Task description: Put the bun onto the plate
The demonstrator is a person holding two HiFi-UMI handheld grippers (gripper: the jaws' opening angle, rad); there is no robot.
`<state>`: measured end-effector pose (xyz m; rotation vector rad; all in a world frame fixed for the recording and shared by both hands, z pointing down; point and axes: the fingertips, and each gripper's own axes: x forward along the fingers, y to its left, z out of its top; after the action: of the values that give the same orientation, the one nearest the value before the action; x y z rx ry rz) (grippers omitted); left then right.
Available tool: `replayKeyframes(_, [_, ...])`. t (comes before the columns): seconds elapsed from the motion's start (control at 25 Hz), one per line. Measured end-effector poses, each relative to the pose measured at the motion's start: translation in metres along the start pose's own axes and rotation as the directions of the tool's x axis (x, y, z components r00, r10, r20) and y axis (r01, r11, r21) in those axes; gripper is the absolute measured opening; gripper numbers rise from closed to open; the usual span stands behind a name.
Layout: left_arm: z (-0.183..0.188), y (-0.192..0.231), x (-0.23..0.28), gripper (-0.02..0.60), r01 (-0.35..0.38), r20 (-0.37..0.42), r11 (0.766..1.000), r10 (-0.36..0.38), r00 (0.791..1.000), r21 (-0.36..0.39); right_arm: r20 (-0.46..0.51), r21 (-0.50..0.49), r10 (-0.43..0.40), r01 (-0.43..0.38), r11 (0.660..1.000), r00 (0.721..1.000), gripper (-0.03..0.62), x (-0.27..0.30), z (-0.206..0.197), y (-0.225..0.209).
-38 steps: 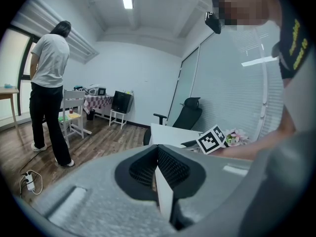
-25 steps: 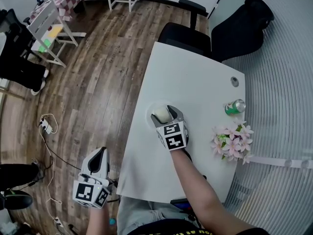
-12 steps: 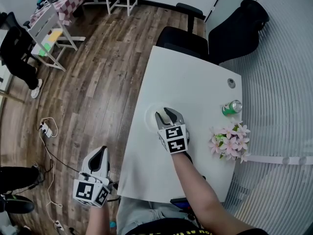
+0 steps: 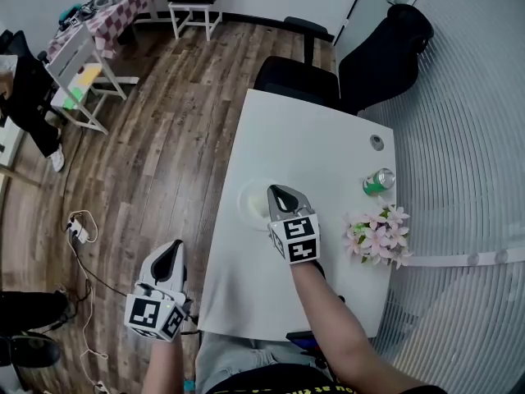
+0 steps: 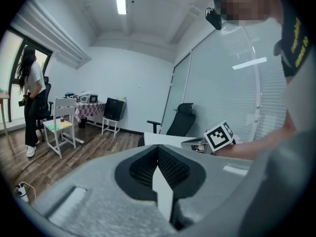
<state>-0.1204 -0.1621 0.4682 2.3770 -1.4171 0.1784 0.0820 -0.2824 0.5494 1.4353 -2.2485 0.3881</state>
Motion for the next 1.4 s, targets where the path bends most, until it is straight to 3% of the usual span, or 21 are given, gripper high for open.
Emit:
replayKeyframes(0.76, [0.060,-0.055,0.051,0.003,0.133,0.058,0.984,-0.140,0.988,0.116,0.168,0.097,-0.116,0.101,0.990,0.979,0.008,-0.110,0.049,-0.042])
replayKeyframes(1.4, [0.083,-0.094,0.047,0.003,0.188,0.085,0.968,-0.204,0.975,0.169,0.269,0.121,-0.162,0.133,0.984,0.949,0.008,-0.190,0.067,-0.034])
